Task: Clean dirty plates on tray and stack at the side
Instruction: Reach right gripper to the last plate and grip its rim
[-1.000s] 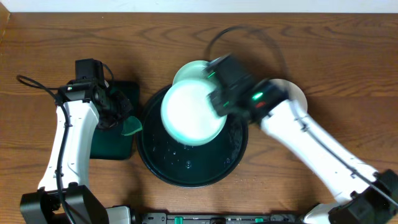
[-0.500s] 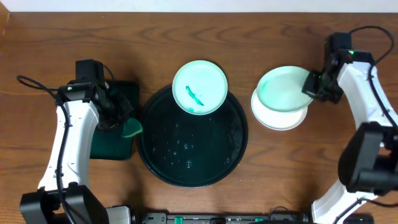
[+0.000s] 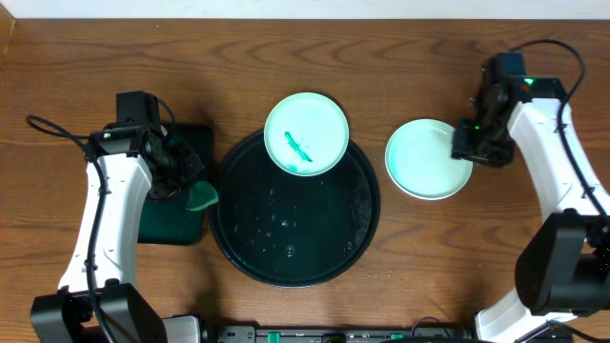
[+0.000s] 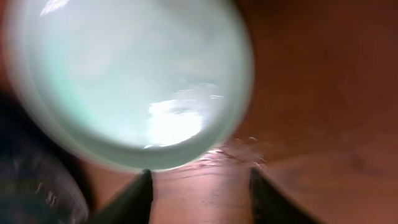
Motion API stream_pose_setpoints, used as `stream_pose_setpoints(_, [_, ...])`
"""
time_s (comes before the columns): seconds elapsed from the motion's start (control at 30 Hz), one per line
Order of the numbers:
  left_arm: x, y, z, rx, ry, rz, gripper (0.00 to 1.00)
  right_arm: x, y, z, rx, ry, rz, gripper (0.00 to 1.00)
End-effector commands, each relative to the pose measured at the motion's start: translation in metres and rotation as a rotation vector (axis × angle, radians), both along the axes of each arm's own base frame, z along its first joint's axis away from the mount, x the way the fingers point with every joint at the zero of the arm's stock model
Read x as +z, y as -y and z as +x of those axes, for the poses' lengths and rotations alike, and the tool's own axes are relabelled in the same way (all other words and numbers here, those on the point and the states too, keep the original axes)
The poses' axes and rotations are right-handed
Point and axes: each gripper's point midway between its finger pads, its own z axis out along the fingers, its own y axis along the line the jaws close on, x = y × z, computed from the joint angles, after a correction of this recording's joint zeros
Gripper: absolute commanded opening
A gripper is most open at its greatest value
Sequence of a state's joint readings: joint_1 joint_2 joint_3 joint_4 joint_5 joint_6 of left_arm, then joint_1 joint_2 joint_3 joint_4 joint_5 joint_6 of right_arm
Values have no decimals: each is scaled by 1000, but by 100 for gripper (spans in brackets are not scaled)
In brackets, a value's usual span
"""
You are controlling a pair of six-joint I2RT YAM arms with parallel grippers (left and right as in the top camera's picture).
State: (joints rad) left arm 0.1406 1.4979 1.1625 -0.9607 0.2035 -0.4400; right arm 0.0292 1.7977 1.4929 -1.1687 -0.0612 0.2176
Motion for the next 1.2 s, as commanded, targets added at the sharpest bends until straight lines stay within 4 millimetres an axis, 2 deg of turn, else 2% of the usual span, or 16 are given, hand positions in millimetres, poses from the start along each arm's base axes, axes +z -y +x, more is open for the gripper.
stream_pose_setpoints(0.0, [6, -4, 6, -9, 23, 18, 7, 23, -70, 23, 283, 150, 99, 58])
stream_pose_setpoints(0.1, [6, -4, 6, -10, 23, 19, 7, 33, -137, 59, 490, 315, 119, 56])
stream_pose_setpoints(0.2, [6, -4, 6, -10, 24, 19, 7, 24, -167, 79, 627, 333, 107, 56])
stream_pose_setpoints(0.3, [7, -5, 10, -9, 40, 22, 7, 1, -198, 110, 794, 321, 93, 55])
stream_pose_setpoints(0.37, [7, -5, 13, -9, 55, 24, 8, -20, -225, 112, 923, 294, 173, 52])
stream_pose_setpoints(0.5, [7, -6, 14, -9, 56, 25, 7, -42, -236, 125, 932, 316, 178, 46])
stream_pose_setpoints(0.6, [7, -6, 14, -9, 56, 25, 7, -54, -238, 133, 913, 329, 177, 27])
stream_pose_setpoints(0.67, [7, -6, 13, -9, 53, 24, 7, -63, -238, 133, 909, 313, 179, 20])
stream_pose_setpoints(0.73, [7, -6, 13, -9, 53, 25, 7, -72, -237, 129, 882, 279, 186, 4])
stream_pose_setpoints(0.83, [7, -6, 13, -10, 53, 25, 7, -45, -244, 125, 812, 295, 192, 1])
stream_pose_setpoints(0.9, [7, -5, 13, -10, 53, 24, 7, -16, -249, 107, 721, 269, 213, 1])
stream_pose_setpoints(0.93, [7, -5, 13, -10, 53, 24, 7, -1, -253, 87, 694, 225, 222, 1])
stream_pose_setpoints(0.97, [7, -5, 13, -10, 53, 24, 7, 4, -256, 66, 662, 159, 225, 1])
stream_pose_setpoints(1.0, [7, -5, 13, -10, 53, 24, 7, 1, -256, 46, 609, 79, 216, 1])
stream_pose_setpoints(1.03, [7, -5, 14, -10, 56, 25, 7, -13, -251, 18, 535, -43, 158, 1])
stream_pose_setpoints(1.17, [8, -6, 15, -10, 60, 26, 7, -52, -242, -15, 428, -175, 80, 1])
